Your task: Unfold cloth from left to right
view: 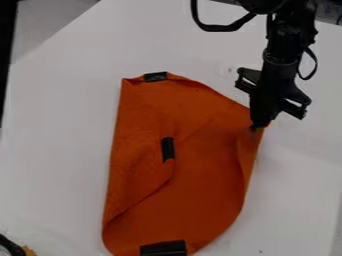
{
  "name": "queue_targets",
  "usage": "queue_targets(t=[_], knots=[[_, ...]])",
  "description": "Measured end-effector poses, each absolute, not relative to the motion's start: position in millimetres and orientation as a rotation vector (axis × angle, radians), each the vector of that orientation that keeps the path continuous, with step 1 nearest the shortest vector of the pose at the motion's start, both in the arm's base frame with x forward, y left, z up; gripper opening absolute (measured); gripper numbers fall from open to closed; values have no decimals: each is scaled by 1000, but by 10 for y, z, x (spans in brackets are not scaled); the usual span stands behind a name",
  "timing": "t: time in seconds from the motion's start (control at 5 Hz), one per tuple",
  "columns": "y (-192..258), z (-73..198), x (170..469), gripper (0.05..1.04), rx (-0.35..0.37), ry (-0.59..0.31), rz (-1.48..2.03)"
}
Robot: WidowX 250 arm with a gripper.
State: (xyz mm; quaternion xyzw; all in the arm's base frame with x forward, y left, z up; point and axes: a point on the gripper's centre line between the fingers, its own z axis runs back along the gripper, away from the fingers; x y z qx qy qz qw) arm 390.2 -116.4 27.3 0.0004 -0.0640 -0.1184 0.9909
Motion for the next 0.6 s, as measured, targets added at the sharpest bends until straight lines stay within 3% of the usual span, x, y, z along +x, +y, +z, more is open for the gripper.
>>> queue_targets(t=[0.2, 0.4, 0.6], knots=[[-1377, 288, 3894, 556, -27, -164, -104], [-1430, 304, 3871, 855, -7, -163, -51], [-1449, 396, 3917, 1012, 35, -181, -97]])
